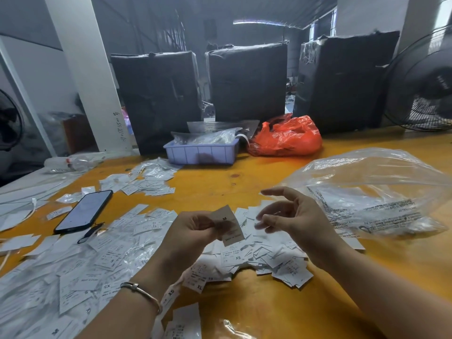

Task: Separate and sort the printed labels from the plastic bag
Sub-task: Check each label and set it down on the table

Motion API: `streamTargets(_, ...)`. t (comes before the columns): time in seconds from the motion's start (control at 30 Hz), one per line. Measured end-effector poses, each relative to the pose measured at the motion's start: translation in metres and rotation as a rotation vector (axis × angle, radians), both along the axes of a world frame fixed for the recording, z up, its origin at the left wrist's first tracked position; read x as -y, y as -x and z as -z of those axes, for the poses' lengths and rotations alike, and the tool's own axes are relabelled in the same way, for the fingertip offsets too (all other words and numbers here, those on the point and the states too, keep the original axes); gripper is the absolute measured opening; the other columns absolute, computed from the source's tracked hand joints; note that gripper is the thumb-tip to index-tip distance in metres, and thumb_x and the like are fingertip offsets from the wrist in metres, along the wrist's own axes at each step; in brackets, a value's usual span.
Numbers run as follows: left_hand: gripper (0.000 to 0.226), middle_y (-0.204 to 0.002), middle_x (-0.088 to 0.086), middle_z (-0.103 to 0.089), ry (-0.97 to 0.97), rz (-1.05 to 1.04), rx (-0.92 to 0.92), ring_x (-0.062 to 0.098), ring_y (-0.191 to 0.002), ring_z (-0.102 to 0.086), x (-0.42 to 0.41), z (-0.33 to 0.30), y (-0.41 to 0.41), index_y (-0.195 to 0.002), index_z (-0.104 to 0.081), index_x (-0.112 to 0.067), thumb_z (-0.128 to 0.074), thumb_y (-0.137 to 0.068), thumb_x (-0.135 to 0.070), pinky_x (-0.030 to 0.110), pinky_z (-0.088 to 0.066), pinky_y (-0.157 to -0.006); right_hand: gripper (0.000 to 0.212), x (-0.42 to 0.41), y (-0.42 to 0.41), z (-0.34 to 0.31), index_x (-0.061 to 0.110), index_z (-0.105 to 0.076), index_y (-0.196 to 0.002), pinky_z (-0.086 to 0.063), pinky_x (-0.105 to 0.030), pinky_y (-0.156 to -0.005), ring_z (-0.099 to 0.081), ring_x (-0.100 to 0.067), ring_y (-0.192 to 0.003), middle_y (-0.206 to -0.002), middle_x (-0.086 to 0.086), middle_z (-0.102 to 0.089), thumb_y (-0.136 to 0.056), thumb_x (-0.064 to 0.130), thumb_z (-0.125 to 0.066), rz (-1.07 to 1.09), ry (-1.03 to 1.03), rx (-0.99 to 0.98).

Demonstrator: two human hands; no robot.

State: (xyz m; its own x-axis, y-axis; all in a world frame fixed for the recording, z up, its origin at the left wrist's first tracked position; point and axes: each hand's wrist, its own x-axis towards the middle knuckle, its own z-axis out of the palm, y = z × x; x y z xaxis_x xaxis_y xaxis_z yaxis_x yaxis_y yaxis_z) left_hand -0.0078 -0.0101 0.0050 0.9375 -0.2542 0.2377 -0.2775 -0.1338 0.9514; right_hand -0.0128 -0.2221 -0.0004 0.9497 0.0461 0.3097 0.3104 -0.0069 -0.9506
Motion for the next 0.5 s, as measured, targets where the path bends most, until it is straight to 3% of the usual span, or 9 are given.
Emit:
streamTargets(0.07,0.010,-0.073,-0.005,-0.075,0.002,0.023,-0.012,-0.004,-0.058,-0.062,0.003,-0.001,0.001,-0.087,-0.076,-0.008,-0.070,-0.079,-0.009,0.005,-0.043,-0.055,0.042,-0.004,0.002,-0.001,0.008,-0.056,-0.113,-0.058,-0.034,-0.062,-0.071,-0.033,-0.073,-0.079,-0.020,-0.070,-0.077,-0.010,-0.069,-0.011,-0.004,0.005)
streamTargets(0.17,0.012,-0.075,-0.002,-0.076,0.006,0.055,-0.024,-0.002,-0.061,-0.065,0.006,-0.002,0.003,-0.083,-0.076,-0.013,-0.069,-0.082,-0.003,0.007,-0.045,-0.054,0.034,-0.009,0.006,-0.003,0.002,-0.052,-0.099,-0.056,-0.037,-0.057,-0.071,-0.035,-0.066,-0.075,-0.021,-0.068,-0.074,-0.009,-0.072,0.005,-0.013,0.025)
streamTargets(0.33,0.018,-0.089,0.002,-0.077,-0.020,0.104,-0.045,0.010,-0.083,-0.070,0.007,-0.002,0.005,-0.081,-0.079,-0.021,-0.075,-0.066,-0.029,0.018,-0.053,-0.071,0.014,-0.019,0.010,-0.002,-0.003,-0.064,-0.079,-0.049,-0.030,-0.050,-0.068,-0.023,-0.055,-0.066,-0.014,-0.071,-0.071,-0.007,-0.075,0.016,0.057,0.120)
streamTargets(0.5,0.025,-0.092,0.009,-0.076,-0.030,0.204,-0.129,0.018,-0.085,-0.072,0.007,-0.001,0.006,-0.091,-0.078,-0.011,-0.075,-0.069,-0.023,0.020,-0.053,-0.072,0.018,-0.024,0.011,0.000,0.011,-0.072,-0.080,-0.045,-0.016,-0.057,-0.063,-0.016,-0.063,-0.069,-0.007,-0.071,-0.070,-0.002,-0.077,0.074,0.145,0.201)
